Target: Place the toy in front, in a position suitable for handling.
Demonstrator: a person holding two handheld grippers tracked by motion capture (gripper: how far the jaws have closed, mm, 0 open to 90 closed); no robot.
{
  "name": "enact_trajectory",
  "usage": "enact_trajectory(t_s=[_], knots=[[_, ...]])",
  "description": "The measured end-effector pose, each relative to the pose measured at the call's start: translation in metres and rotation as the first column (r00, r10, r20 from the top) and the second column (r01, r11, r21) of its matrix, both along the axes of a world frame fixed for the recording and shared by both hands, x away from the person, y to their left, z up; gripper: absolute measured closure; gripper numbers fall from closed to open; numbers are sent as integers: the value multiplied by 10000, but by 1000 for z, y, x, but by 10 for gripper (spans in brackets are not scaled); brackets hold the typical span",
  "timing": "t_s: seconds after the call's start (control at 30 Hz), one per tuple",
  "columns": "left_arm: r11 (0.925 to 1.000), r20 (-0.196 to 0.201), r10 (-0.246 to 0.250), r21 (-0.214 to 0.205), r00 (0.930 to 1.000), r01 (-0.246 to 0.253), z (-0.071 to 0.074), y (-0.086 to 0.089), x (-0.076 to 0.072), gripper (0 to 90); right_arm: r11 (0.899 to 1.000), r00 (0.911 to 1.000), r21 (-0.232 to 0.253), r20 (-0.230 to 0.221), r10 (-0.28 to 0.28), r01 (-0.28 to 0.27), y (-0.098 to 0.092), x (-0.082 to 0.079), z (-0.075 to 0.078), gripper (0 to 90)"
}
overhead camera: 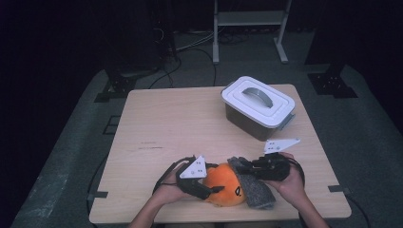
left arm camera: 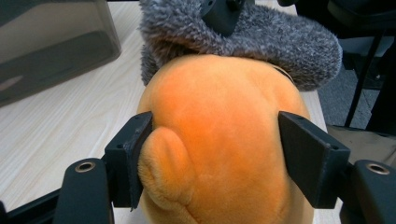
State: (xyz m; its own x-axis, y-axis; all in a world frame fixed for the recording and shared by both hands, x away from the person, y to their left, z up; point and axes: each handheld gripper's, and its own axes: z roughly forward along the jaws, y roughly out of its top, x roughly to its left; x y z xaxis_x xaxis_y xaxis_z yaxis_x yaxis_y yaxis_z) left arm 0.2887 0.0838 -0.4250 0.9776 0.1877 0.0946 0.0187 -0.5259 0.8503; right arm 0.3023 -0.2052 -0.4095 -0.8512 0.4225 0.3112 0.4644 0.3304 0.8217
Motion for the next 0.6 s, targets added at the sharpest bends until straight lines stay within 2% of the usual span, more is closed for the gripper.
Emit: enact_trajectory(t_s=[0.07, 0.13, 0.23, 0.33, 0.47, 0.5, 0.6], knots=[[10000, -80, 45, -5, 10000, -45, -1, 2, 1, 300, 9998, 9993, -84, -337, -190, 188, -11, 2, -7, 752], [10000, -131, 92, 13, 9999, -92, -1, 3, 3, 300, 9997, 9988, -91, -441, -225, 221, -13, 2, -9, 752], [9996, -425, 274, -57, 9987, -277, -3, 8, 6, 299, 9986, 9960, -437, -829, -320, 284, -22, 3, -17, 752], [9992, -641, 394, -91, 9972, -401, -4, 12, 9, 299, 9982, 9956, -518, -873, -348, 304, -23, 3, -18, 752], [9989, -708, 463, -88, 9964, -471, -5, 13, 10, 298, 9995, 9984, -250, -544, -180, 167, -17, -1, -8, 751], [9988, -721, 474, -42, 9963, -478, -5, 13, 11, 298, 9999, 9996, -94, -270, 60, -63, -10, -5, -1, 751], [9989, -771, 472, -6, 9959, -474, -5, 15, 12, 298, 9994, 9996, -210, -113, 258, -260, -4, -9, 0, 750]])
